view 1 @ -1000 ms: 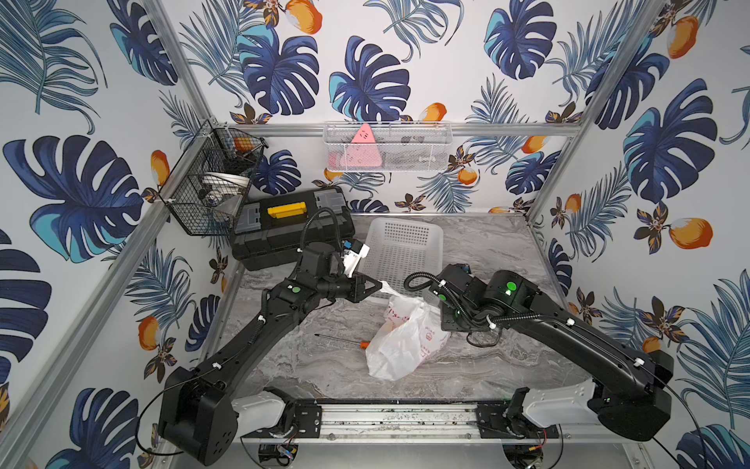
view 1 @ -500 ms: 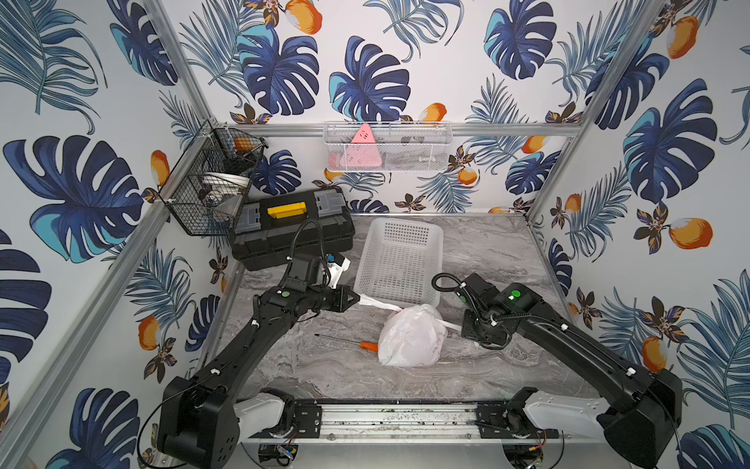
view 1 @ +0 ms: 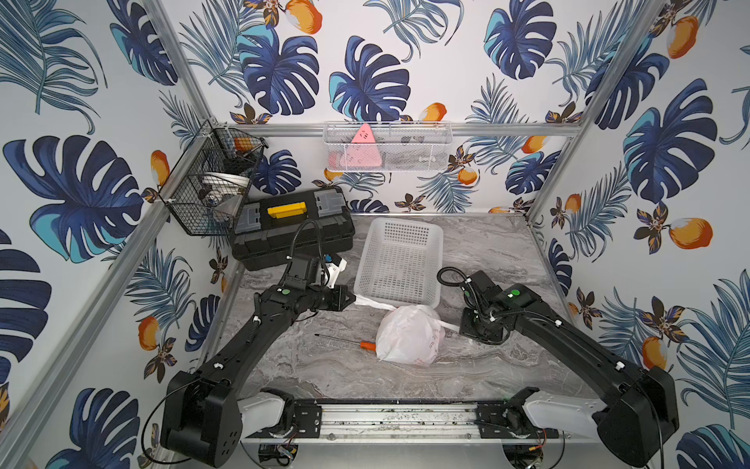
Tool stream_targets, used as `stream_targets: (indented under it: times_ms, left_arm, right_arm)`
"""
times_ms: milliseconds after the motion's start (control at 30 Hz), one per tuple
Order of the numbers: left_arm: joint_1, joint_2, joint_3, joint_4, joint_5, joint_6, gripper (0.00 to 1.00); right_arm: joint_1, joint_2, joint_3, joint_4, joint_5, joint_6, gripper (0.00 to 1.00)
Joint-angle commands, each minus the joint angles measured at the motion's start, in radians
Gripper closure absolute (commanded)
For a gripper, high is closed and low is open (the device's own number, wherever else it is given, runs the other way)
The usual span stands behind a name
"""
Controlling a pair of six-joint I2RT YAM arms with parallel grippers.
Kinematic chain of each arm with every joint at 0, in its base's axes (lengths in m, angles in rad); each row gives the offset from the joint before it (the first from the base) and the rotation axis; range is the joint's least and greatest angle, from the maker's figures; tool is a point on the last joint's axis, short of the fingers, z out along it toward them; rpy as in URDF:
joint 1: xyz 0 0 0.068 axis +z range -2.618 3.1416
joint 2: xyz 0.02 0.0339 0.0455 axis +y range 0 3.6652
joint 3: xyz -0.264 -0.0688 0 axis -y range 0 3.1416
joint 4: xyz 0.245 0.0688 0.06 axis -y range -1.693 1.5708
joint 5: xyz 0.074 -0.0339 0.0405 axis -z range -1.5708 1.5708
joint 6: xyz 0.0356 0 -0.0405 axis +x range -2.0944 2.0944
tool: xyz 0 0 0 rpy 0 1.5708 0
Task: Place the peach into a plastic bag & tie a knot
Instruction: Tie the plastic bag at the center of the board, then reset both arms
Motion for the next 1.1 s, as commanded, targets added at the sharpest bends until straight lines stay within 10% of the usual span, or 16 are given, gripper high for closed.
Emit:
stream_targets:
  times_ms: [0,200,333,433,767,1067]
  left_arm:
    - [0.007,-0.037,-0.010,0.054,0.033,-0.064,0.87]
    - [0.011,-0.106,0.028,-0.140,-0.230,-0.013,0.44]
    - [0.022,-0.142,0.051,-0.124,-0.473,-0.049,0.32]
    - [0.021,-0.190,-0.013,0.088,-0.600,-0.093,0.01]
    - [0.002,-0.062,-0.256,0.739,-1.147,0.175,0.01]
    - [-0.007,0.262,-0.453,1.274,-1.098,0.276,0.01]
  right_arm:
    - [0.000,-0.039,0.036,0.043,-0.117,-0.062,0.70]
    - [-0.010,-0.109,0.137,0.113,-0.158,-0.123,0.37]
    - [-0.072,-0.125,0.139,0.167,0.056,-0.148,0.28]
    - [-0.147,-0.167,-0.007,0.401,0.275,-0.213,0.24]
    - [-0.365,-0.123,-0.449,1.340,0.584,-0.572,0.02]
    - [-0.373,0.317,-0.663,2.094,0.516,-0.686,0.00]
